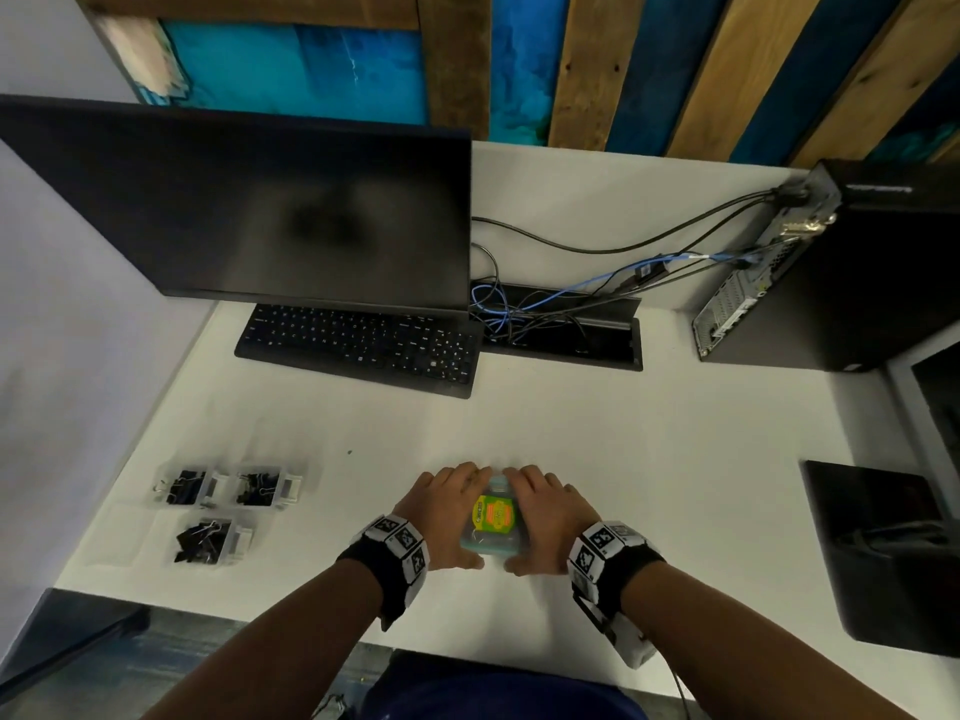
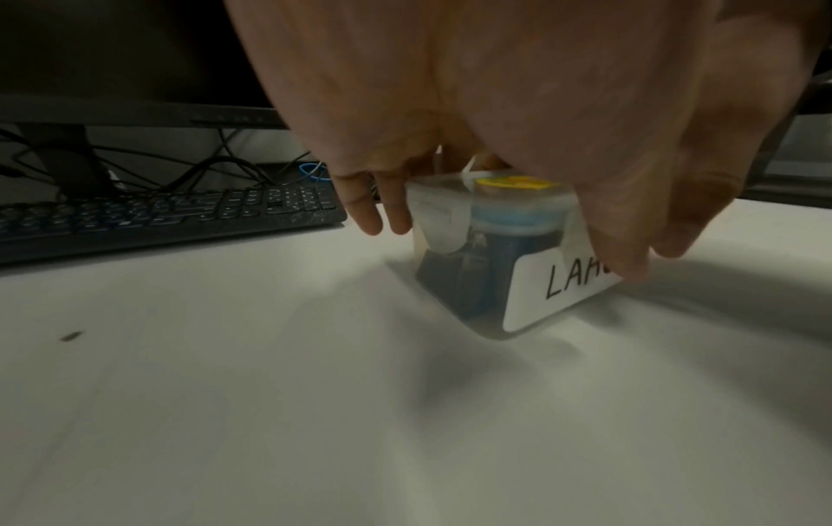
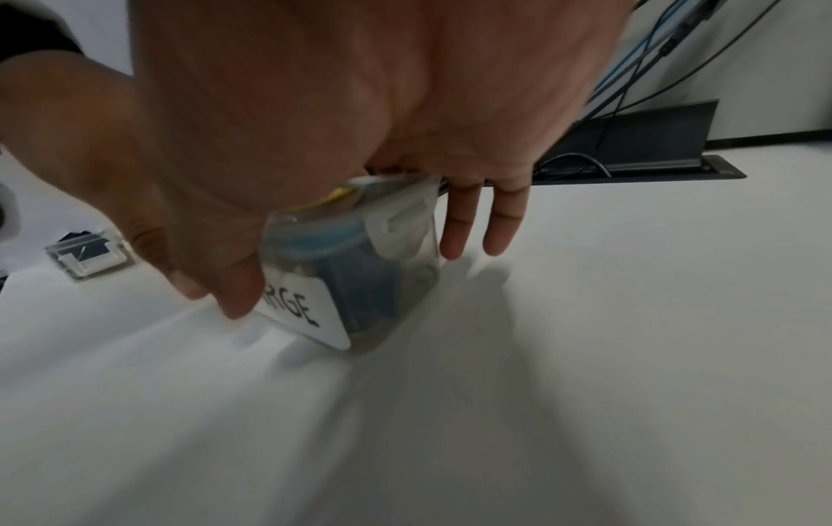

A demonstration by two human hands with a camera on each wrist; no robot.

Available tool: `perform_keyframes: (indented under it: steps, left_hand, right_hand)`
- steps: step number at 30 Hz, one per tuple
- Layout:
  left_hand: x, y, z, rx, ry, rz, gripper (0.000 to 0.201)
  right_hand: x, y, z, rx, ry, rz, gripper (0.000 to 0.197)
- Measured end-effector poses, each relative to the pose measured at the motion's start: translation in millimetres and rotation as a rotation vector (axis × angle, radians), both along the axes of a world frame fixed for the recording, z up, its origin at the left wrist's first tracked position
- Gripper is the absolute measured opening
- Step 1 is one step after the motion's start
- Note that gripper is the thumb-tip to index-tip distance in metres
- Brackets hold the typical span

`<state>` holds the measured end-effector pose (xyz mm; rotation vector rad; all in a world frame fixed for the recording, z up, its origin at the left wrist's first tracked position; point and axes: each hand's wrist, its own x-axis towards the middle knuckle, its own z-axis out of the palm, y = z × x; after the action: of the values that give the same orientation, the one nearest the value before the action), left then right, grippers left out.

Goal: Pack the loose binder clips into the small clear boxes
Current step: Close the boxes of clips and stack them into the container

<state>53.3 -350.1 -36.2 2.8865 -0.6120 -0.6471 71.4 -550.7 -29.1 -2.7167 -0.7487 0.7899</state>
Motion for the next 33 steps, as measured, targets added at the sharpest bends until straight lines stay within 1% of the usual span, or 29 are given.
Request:
perform_keyframes:
  steps: [2, 4, 6, 9, 11, 13, 17, 22, 24, 26, 30, 33]
  left_hand:
    - [0.9, 6.3, 5.2, 0.032, -0.038, -0.023, 0.113]
    - [1.4, 13.5, 11.5, 0.047, -0.047, 0.004, 0.105]
    - [1.7, 19.9, 19.5, 0.079, -0.058, 0.047, 0.09]
    - [1.8, 27.7, 31.1, 0.145, -0.11, 0.064, 0.063]
    - [1.0, 33.7, 35.8, 0.166, -0.114, 0.061, 0.052]
    - [1.1, 43.1, 38.9, 0.174, -0.097, 0.056, 0.045]
    - [7.7, 72.2, 42.7, 0.195, -0.067, 0.124, 0.045]
    - [23.7, 127.0, 48.3, 0.23, -0.042, 0.194, 0.047]
    - [29.7, 159.0, 47.4, 0.214, -0.021, 0.22, 0.051]
    - [33.8, 176.3, 47.4, 0.208, -0.002, 0.23, 0.053]
    - [45.1, 228.8, 47.4, 0.178, 0.011, 0.261, 0.051]
    - [52.0, 267.8, 45.9, 0.127, 0.029, 0.316, 0.052]
  right_hand:
    - [0.8, -6.2, 2.4, 0.033, 0.016, -0.012, 0.113]
    - [3.3, -9.7, 5.0, 0.072, 0.039, -0.04, 0.109]
    - [6.9, -7.3, 7.6, 0.114, 0.061, -0.073, 0.1]
    - [15.6, 7.8, 12.1, 0.141, 0.052, -0.077, 0.081]
    - [21.0, 22.8, 15.6, 0.145, 0.037, -0.062, 0.072]
    - [25.0, 41.0, 19.9, 0.149, 0.047, -0.036, 0.067]
    - [31.9, 78.7, 21.6, 0.151, 0.05, 0.018, 0.064]
    - [43.9, 139.4, 23.5, 0.059, 0.032, 0.083, 0.072]
    - [49.5, 174.2, 26.9, 0.011, 0.003, 0.091, 0.072]
    - [54.1, 194.0, 30.0, -0.023, -0.013, 0.095, 0.069]
    - [62.8, 245.1, 31.3, -0.088, -0.034, 0.143, 0.063]
    - [67.9, 279.7, 27.8, -0.103, -0.034, 0.172, 0.067]
